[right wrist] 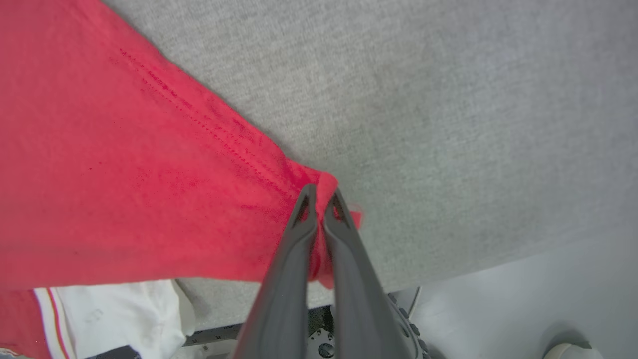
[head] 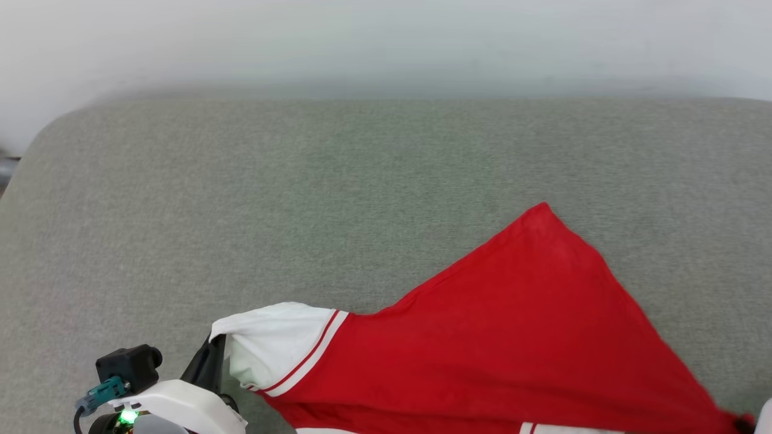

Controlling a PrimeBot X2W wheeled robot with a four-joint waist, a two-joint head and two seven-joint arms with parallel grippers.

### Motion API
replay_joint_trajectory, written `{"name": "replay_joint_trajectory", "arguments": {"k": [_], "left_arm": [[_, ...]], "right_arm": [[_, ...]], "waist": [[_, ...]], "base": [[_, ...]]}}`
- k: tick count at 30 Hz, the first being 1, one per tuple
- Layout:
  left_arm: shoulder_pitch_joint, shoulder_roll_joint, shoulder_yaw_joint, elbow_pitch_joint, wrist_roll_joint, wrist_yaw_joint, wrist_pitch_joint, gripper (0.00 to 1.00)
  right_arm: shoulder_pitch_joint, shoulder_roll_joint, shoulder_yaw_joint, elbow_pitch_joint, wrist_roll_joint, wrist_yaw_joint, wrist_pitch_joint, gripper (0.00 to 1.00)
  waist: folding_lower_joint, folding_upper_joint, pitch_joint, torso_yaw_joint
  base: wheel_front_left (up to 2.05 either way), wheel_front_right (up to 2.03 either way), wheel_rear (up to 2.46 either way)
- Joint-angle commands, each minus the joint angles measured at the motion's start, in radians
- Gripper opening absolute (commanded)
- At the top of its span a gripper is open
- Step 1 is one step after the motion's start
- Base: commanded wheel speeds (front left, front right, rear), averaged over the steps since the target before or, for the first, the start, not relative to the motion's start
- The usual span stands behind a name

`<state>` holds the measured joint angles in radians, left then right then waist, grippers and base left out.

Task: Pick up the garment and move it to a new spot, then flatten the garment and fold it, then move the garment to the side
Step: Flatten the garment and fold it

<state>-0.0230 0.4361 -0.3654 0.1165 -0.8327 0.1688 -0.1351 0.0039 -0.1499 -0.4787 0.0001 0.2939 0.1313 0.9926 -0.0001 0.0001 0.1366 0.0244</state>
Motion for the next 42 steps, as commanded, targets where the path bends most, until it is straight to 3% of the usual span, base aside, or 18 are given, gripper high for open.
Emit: {"name": "replay_joint_trajectory", "arguments": {"k": [1, 6, 7, 8, 12, 19, 25, 29, 34, 35, 42], "left_arm": [[0.017, 0.008, 0.007, -0.001, -0.005, 0.008, -0.002, 0.00], [0.017, 0.005, 0.001, -0.005, -0.007, 0.014, 0.006, 0.00], [0.017, 0.005, -0.001, -0.006, -0.007, 0.014, 0.007, 0.00], [0.015, 0.005, -0.004, -0.006, -0.006, 0.013, 0.010, 0.00], [0.007, 0.007, -0.012, -0.012, -0.002, 0.012, 0.018, 0.00], [-0.018, 0.003, -0.031, -0.029, 0.010, 0.003, 0.025, 0.00], [-0.064, -0.011, -0.046, -0.037, 0.021, -0.011, 0.019, 0.00], [-0.102, -0.023, -0.055, -0.040, 0.027, -0.024, 0.012, 0.00], [-0.148, -0.036, -0.056, -0.049, 0.031, -0.035, -0.004, 0.00], [-0.148, -0.036, -0.056, -0.049, 0.031, -0.035, -0.004, 0.00], [-0.210, -0.055, -0.063, -0.047, 0.038, -0.060, -0.023, 0.00]], "right_arm": [[0.045, 0.029, 0.004, -0.011, 0.007, -0.001, -0.016, 0.00], [0.114, 0.081, -0.006, 0.018, 0.030, -0.001, -0.075, 0.00], [0.124, 0.085, -0.006, 0.028, 0.029, -0.001, -0.094, 0.29], [0.126, 0.090, -0.004, 0.035, 0.037, -0.001, -0.120, 1.00], [0.114, 0.096, 0.009, 0.053, 0.049, -0.001, -0.265, 1.00], [-0.003, 0.052, 0.073, 0.077, 0.040, -0.001, -0.668, 1.00], [-0.143, -0.031, 0.187, 0.174, 0.041, -0.001, -0.810, 1.00], [-0.259, -0.093, 0.271, 0.231, 0.050, -0.001, -0.755, 1.00], [-0.409, -0.182, 0.381, 0.287, 0.085, -0.001, -0.515, 1.00], [-0.409, -0.182, 0.381, 0.287, 0.085, -0.001, -0.515, 1.00], [-0.551, -0.249, 0.482, 0.317, 0.124, -0.001, -0.191, 1.00]], "waist": [[0.0001, -0.0001, -0.022, -0.027], [0.0001, -0.0001, -0.029, -0.032], [0.0001, -0.0001, -0.031, -0.031], [0.0001, -0.0001, -0.033, -0.028], [0.0001, -0.0001, -0.037, -0.019], [0.0001, -0.0001, -0.019, 0.012], [0.0001, -0.0001, 0.026, 0.057], [0.0001, -0.0001, 0.068, 0.089], [0.0001, -0.0001, 0.128, 0.122], [0.0001, -0.0001, 0.128, 0.122], [0.0001, -0.0001, 0.206, 0.169]], "base": [[0.00, 0.00, 0.00], [0.00, 0.00, 0.00], [0.00, 0.00, 0.00], [0.00, 0.00, 0.00], [0.00, 0.00, 0.00], [0.00, 0.00, 0.00], [0.00, 0.00, 0.00], [0.00, 0.00, 0.00], [0.00, 0.00, 0.00], [0.00, 0.00, 0.00], [0.00, 0.00, 0.00]]}}
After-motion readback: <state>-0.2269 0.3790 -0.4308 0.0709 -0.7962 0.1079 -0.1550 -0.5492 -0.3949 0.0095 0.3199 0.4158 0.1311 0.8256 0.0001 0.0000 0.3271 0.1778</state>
